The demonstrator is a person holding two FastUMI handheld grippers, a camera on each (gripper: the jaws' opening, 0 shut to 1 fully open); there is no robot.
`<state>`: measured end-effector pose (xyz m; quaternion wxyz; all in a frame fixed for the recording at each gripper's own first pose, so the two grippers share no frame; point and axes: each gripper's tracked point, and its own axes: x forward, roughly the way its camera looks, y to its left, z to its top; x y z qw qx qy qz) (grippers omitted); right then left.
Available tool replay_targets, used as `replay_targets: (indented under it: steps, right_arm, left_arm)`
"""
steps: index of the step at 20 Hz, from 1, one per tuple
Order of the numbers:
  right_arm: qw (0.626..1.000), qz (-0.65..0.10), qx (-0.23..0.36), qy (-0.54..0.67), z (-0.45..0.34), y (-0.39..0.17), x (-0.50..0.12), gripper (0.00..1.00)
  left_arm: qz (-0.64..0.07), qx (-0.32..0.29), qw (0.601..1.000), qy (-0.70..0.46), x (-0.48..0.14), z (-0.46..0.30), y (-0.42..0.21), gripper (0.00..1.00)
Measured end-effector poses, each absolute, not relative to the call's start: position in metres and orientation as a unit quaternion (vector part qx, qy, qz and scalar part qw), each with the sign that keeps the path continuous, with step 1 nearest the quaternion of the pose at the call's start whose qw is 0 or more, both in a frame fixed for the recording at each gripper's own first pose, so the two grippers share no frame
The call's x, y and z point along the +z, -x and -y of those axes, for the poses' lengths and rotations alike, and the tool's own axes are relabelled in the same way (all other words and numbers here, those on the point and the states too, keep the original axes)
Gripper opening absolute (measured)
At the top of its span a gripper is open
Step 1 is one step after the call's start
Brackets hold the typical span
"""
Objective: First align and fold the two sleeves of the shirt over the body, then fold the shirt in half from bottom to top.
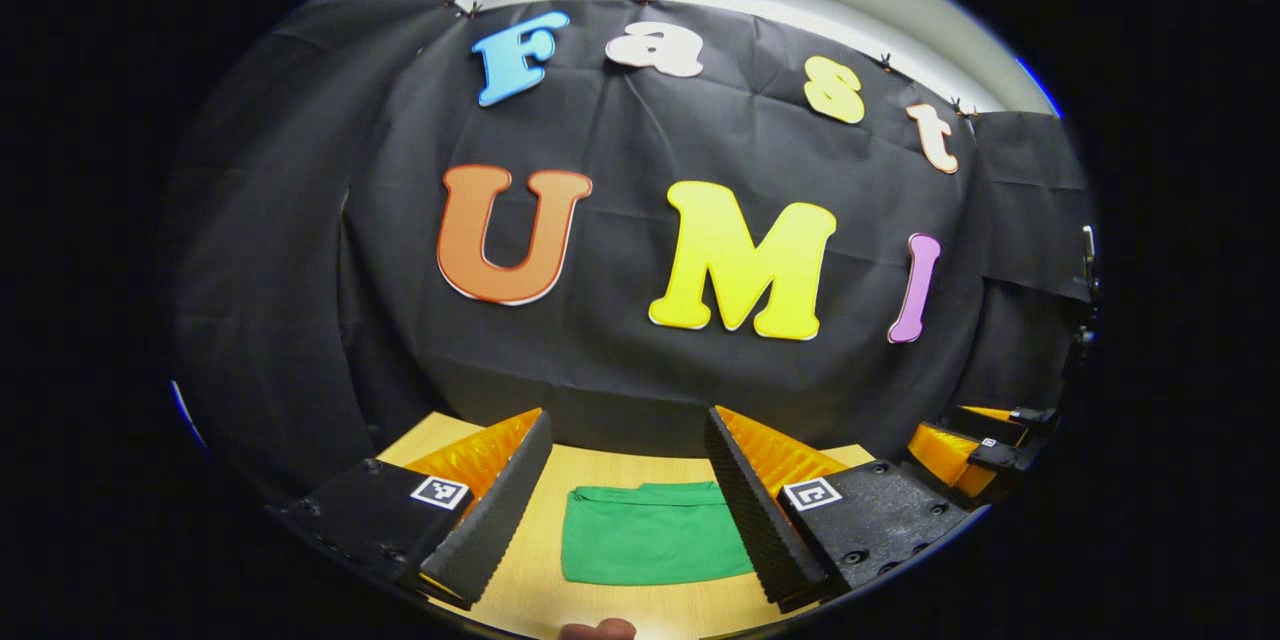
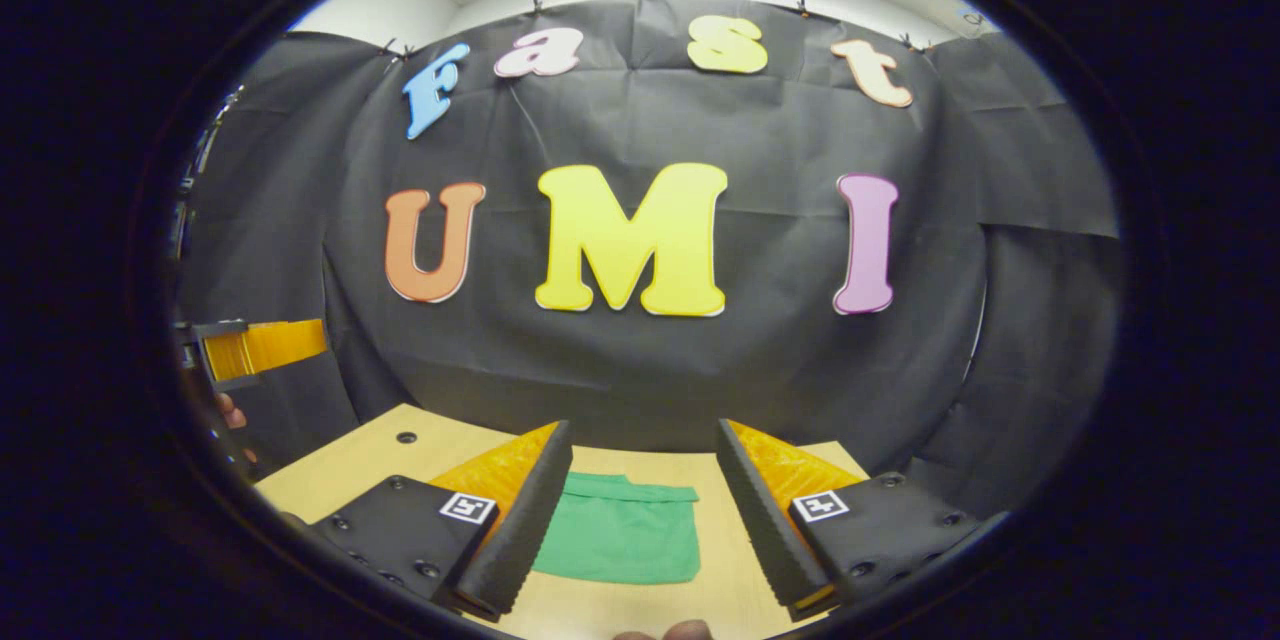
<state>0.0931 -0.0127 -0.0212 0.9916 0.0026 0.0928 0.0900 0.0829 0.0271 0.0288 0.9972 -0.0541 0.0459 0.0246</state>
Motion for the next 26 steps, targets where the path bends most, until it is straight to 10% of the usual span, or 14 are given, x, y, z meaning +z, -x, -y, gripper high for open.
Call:
replay_targets:
  steps: [26]
  right_arm:
    - [0.994,-0.084,0.073,-0.013,0.011,0.004,-0.013,0.93]
  left_arm:
    - [-0.042,0.004,0.999,0.01,0.025,0.022,0.015,0.98]
